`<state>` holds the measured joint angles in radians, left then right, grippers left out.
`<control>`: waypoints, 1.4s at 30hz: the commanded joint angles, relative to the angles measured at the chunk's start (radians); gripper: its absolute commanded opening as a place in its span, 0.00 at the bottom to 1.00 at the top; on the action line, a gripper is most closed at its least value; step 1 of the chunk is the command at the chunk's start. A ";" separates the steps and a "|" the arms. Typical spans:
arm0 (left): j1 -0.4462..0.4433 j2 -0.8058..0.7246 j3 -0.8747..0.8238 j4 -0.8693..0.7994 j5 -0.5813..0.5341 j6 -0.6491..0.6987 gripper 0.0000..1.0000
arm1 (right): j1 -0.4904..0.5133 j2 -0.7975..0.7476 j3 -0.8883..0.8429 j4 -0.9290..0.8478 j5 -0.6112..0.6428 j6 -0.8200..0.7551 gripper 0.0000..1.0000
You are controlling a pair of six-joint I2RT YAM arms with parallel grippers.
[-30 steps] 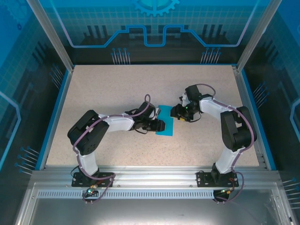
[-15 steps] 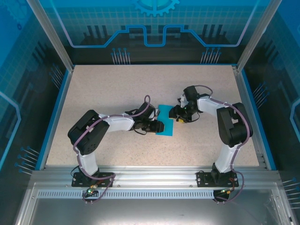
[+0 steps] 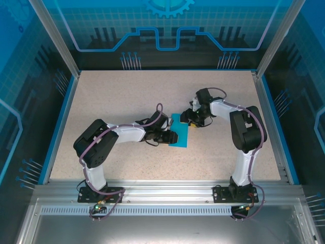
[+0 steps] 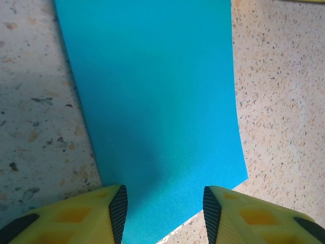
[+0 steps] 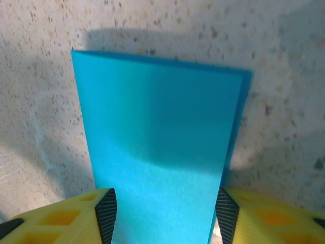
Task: Fold a paper plane with a square sheet of paper (fold left side to right side)
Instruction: Fold the triangle a second time at the center of the table.
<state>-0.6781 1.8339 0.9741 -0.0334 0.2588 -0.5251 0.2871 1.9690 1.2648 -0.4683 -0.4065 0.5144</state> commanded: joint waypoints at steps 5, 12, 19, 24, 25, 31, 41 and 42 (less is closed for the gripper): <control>-0.003 -0.002 -0.011 -0.020 -0.008 -0.008 0.47 | -0.002 0.049 0.063 0.013 0.028 -0.008 0.58; -0.005 -0.002 -0.011 -0.018 -0.006 -0.007 0.47 | -0.004 0.044 0.047 0.053 -0.045 -0.007 0.54; -0.003 -0.066 -0.019 0.014 0.017 0.003 0.53 | -0.004 0.001 -0.011 0.059 -0.086 -0.011 0.51; -0.004 -0.159 -0.023 0.002 -0.003 0.051 0.60 | -0.006 -0.030 -0.065 0.081 -0.114 0.002 0.52; -0.004 -0.181 -0.032 0.007 -0.010 0.067 0.61 | -0.006 -0.041 -0.080 0.098 -0.133 0.017 0.52; -0.017 -0.328 -0.168 0.116 -0.033 0.190 0.67 | -0.004 -0.083 -0.146 0.171 -0.224 0.106 0.51; -0.153 -0.392 -0.167 0.038 -0.245 0.371 0.75 | 0.016 -0.139 -0.107 0.093 -0.267 0.176 0.51; -0.165 -0.369 -0.147 0.025 -0.263 0.380 0.75 | 0.020 -0.140 -0.101 0.086 -0.265 0.177 0.51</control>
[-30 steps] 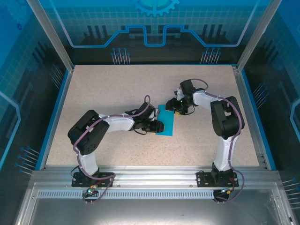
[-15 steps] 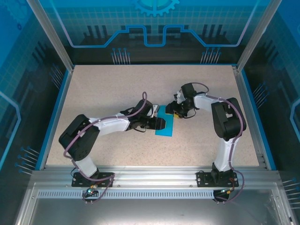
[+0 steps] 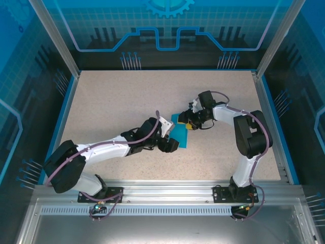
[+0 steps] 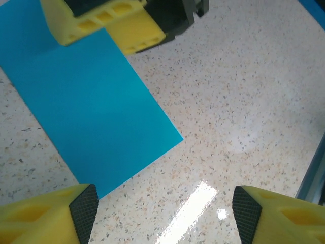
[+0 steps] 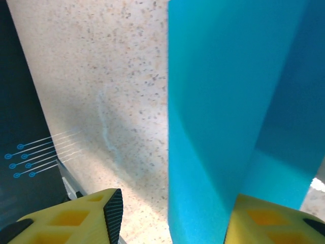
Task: Fold a paper plane with a square sheet of paper (fold left side to right side)
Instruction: Fold the triangle a second time at the center of the table.
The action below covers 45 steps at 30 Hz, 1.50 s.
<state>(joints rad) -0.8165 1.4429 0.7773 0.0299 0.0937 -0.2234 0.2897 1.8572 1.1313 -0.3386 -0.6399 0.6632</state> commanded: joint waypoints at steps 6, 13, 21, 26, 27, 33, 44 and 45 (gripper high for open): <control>-0.120 0.140 0.157 -0.096 -0.248 0.096 0.77 | 0.025 -0.032 0.041 -0.053 -0.026 0.044 0.51; -0.193 0.300 0.315 -0.216 -0.428 0.101 0.78 | 0.026 -0.035 0.043 -0.057 -0.021 0.049 0.51; -0.259 0.474 0.473 -0.367 -0.684 0.088 0.74 | 0.026 -0.027 0.038 -0.056 -0.021 0.048 0.51; -0.291 0.516 0.504 -0.390 -0.760 0.096 0.69 | 0.026 -0.021 0.041 -0.058 -0.017 0.048 0.50; -0.295 0.521 0.506 -0.392 -0.778 0.095 0.68 | 0.026 -0.020 0.042 -0.059 -0.016 0.048 0.50; -0.306 0.518 0.510 -0.393 -0.817 0.097 0.56 | 0.026 -0.014 0.041 -0.069 -0.007 0.040 0.50; -0.306 0.454 0.483 -0.346 -0.725 0.122 0.26 | 0.027 -0.005 0.058 -0.117 0.033 0.006 0.50; -0.306 0.450 0.482 -0.346 -0.723 0.121 0.23 | 0.027 -0.003 0.060 -0.119 0.034 0.004 0.50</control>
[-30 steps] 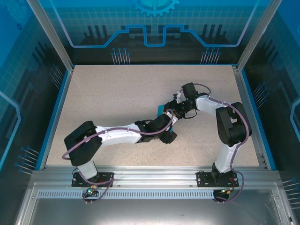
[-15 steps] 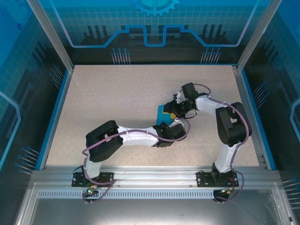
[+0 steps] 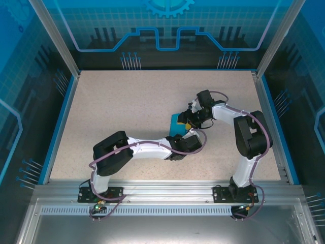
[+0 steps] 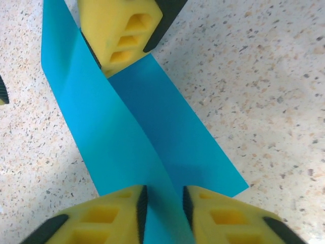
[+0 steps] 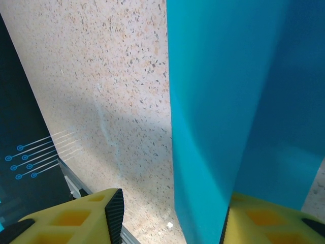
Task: Fold a paper plane with a square sheet of paper (fold left side to right side)
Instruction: Fold the triangle a second time at the center of the table.
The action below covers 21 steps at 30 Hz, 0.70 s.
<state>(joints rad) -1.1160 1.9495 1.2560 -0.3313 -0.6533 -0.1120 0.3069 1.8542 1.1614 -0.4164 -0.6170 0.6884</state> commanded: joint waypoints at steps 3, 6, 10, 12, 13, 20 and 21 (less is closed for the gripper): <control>-0.007 -0.058 0.009 0.008 0.022 0.010 0.14 | 0.010 0.002 0.032 -0.043 0.013 -0.027 0.50; -0.007 -0.059 0.008 0.013 0.024 0.011 0.11 | 0.010 0.005 0.039 -0.052 0.013 -0.035 0.50; -0.007 -0.060 0.002 0.020 0.036 0.008 0.03 | 0.009 0.000 0.051 -0.066 0.016 -0.054 0.51; -0.006 -0.063 0.000 0.024 0.049 0.006 0.01 | 0.007 -0.009 0.059 -0.074 0.019 -0.066 0.52; -0.003 -0.063 -0.002 0.024 0.051 0.004 0.01 | 0.005 -0.018 0.060 -0.074 0.020 -0.070 0.52; 0.034 -0.102 -0.039 0.048 0.147 -0.038 0.00 | -0.050 -0.134 0.036 -0.074 0.033 -0.096 0.69; 0.042 -0.113 -0.047 0.056 0.172 -0.041 0.00 | -0.064 -0.153 0.030 -0.076 0.033 -0.099 0.72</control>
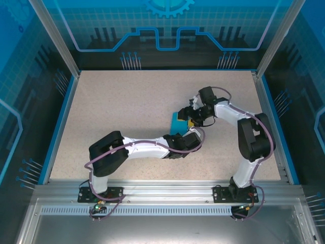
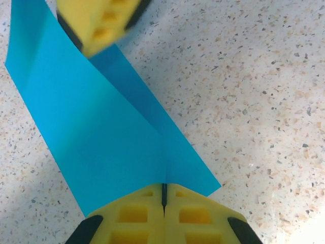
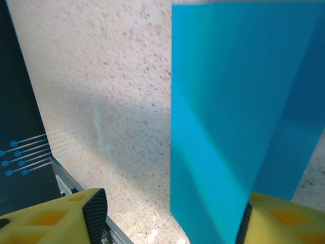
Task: Fold a paper plane with a square sheet of paper (fold left side to right side)
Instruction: Fold the triangle a second time at the center of the table.
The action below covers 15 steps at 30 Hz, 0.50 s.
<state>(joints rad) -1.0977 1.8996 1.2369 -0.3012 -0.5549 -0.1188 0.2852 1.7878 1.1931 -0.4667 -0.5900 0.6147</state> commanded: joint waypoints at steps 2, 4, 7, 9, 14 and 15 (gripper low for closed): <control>0.038 -0.078 -0.043 0.041 0.114 -0.041 0.00 | -0.071 -0.118 -0.013 -0.033 -0.003 -0.032 0.76; 0.053 -0.085 -0.054 0.051 0.147 -0.044 0.00 | -0.107 -0.152 -0.025 -0.052 -0.017 -0.048 0.80; 0.076 -0.098 -0.062 0.052 0.188 -0.051 0.00 | -0.148 -0.189 -0.035 -0.089 -0.009 -0.075 0.81; 0.096 -0.110 -0.073 0.058 0.226 -0.058 0.00 | -0.175 -0.211 -0.055 -0.101 -0.004 -0.096 0.81; 0.150 -0.132 -0.099 0.053 0.312 -0.062 0.00 | -0.189 -0.213 -0.120 -0.090 -0.054 -0.130 0.64; 0.159 -0.137 -0.105 0.055 0.330 -0.065 0.00 | -0.187 -0.211 -0.137 -0.080 -0.070 -0.129 0.62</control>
<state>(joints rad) -0.9642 1.8080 1.1564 -0.2543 -0.3149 -0.1589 0.1036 1.5784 1.1007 -0.5186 -0.5976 0.5213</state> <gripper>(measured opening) 0.058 0.640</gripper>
